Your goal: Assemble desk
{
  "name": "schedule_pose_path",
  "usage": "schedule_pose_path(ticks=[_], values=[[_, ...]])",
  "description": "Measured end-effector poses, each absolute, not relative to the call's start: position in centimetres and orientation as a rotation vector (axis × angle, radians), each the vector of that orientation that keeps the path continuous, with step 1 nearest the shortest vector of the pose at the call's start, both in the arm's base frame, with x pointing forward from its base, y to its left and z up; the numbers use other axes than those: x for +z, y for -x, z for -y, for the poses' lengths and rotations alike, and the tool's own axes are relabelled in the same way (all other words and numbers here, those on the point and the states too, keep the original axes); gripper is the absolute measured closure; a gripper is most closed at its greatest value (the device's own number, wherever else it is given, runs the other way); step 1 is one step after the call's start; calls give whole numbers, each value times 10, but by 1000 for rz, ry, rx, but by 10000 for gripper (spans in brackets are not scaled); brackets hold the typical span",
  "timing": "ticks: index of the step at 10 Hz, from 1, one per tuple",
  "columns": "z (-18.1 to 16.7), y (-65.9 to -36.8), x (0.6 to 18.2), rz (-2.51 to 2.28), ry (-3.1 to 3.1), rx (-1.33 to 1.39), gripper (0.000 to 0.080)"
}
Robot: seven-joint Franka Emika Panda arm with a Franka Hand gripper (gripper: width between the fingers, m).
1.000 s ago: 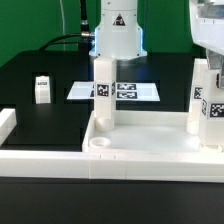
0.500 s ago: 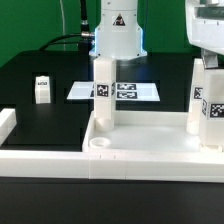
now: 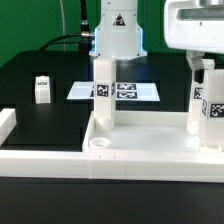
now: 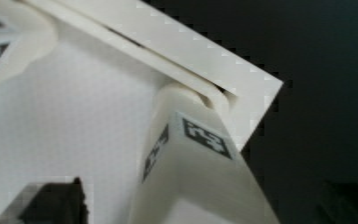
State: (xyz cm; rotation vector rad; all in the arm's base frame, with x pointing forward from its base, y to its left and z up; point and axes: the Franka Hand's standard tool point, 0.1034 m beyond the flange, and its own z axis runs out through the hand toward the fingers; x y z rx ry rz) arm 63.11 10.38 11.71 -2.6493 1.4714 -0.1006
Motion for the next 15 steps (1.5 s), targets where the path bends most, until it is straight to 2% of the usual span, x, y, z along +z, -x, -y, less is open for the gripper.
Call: schedule_pose_path(ticks=[13,15], values=[[-99,-632,117,-163,3110,-172,151],[-99,-632,117,-161,3111,-172,430]])
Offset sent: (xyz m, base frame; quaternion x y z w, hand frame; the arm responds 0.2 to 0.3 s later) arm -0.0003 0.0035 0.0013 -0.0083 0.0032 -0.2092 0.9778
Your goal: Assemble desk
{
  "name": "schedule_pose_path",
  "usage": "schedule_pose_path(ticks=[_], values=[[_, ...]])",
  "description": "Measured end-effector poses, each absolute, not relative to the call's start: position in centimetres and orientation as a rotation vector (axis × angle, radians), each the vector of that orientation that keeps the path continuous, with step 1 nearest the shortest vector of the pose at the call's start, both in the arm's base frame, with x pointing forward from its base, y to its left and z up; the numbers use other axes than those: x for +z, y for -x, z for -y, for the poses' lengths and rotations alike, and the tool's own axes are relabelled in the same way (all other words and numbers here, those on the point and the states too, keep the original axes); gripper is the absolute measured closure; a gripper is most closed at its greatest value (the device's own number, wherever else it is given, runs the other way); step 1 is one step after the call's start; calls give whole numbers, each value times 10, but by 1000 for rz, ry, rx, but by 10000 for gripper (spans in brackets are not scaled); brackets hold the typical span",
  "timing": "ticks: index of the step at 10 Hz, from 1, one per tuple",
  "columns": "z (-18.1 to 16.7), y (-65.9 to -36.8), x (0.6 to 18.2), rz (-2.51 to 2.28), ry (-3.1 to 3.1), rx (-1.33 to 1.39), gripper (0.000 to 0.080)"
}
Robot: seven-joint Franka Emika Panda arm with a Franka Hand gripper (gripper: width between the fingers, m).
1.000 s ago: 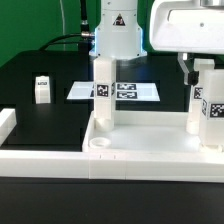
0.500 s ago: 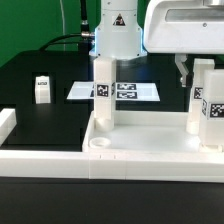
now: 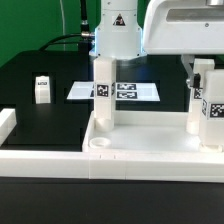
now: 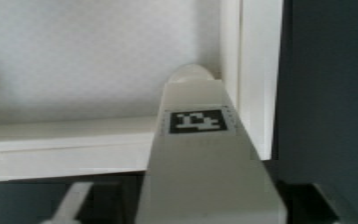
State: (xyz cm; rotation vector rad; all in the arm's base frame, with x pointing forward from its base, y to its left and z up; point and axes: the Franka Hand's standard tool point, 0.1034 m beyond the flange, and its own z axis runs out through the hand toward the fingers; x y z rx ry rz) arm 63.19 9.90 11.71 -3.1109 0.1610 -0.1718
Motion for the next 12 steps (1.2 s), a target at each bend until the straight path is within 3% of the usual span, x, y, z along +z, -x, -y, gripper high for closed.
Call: schedule_pose_path(ticks=[1,5,12], values=[[-99,-632,117,-161,3111,-172,511],[-99,-632,117,-203,3107,-171,511],[-97,-632,116,-1207,2791,-138,509]])
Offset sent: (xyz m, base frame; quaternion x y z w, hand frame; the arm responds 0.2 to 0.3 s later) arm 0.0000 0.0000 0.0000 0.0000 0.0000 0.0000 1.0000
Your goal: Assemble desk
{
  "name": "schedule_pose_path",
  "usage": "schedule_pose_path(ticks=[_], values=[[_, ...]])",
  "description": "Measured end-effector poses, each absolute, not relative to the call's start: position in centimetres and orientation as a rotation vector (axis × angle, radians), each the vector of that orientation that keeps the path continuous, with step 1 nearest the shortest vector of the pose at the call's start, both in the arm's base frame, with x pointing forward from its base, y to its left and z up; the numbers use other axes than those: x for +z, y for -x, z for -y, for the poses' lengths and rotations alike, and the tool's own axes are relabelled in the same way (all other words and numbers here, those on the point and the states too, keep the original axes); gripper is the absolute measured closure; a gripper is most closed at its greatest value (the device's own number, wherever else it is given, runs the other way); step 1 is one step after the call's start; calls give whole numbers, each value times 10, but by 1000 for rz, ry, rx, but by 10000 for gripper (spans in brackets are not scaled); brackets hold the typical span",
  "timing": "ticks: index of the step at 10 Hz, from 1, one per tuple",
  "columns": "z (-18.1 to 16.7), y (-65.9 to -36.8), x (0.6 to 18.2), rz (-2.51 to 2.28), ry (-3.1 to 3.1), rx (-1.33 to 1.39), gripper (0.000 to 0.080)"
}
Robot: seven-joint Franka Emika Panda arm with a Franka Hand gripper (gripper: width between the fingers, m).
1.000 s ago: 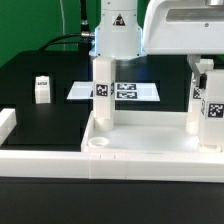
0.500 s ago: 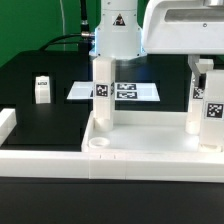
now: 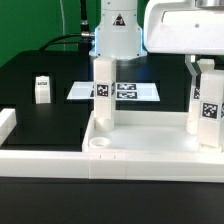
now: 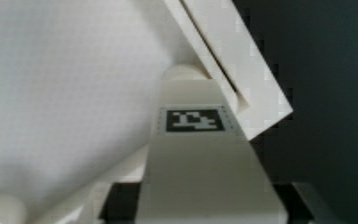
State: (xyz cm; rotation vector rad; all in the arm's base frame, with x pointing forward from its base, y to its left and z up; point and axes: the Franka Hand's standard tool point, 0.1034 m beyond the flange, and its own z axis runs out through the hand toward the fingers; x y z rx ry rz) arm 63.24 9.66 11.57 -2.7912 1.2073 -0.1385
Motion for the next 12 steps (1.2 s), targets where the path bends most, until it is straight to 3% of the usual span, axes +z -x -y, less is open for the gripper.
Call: schedule_pose_path(ticks=[6,9,11,12], values=[[-97,-632,115,-1862,2375,-79,509],[-97,-632,115,-1870,2369,-79,509],[-98,-631,115,-1798,2436,-78,216],[-98,-632,115,-1674,2533,-94,171]])
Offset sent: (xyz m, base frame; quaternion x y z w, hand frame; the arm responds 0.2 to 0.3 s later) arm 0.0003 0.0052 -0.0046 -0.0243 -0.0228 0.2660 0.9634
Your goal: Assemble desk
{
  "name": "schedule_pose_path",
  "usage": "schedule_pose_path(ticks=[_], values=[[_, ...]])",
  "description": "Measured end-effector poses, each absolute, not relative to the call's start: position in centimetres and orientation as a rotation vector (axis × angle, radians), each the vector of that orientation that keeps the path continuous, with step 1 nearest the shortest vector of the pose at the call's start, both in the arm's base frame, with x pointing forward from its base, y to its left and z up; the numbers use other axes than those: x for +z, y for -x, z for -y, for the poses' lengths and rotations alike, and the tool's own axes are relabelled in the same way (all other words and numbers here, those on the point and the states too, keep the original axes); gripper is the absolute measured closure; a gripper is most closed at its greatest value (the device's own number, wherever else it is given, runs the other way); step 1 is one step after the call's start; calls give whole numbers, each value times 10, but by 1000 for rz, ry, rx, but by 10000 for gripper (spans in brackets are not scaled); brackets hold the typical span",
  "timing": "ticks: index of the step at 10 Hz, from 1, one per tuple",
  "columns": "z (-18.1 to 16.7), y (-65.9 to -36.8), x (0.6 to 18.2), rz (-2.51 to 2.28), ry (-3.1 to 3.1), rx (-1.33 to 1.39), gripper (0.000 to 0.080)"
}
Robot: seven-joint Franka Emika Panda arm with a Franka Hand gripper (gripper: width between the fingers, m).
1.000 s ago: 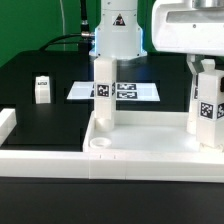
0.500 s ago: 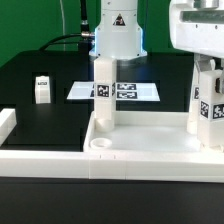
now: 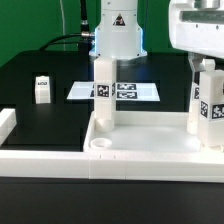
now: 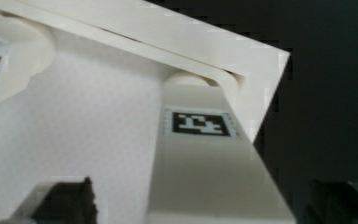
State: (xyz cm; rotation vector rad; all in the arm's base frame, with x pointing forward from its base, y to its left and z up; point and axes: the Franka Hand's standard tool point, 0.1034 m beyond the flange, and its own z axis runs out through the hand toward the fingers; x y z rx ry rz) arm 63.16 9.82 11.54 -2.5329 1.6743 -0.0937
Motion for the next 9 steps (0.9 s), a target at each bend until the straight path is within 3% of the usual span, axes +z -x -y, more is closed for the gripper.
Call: schedule_pose_path(ticks=[9], values=[[-100,-632,115,-708,2990,-149,150]])
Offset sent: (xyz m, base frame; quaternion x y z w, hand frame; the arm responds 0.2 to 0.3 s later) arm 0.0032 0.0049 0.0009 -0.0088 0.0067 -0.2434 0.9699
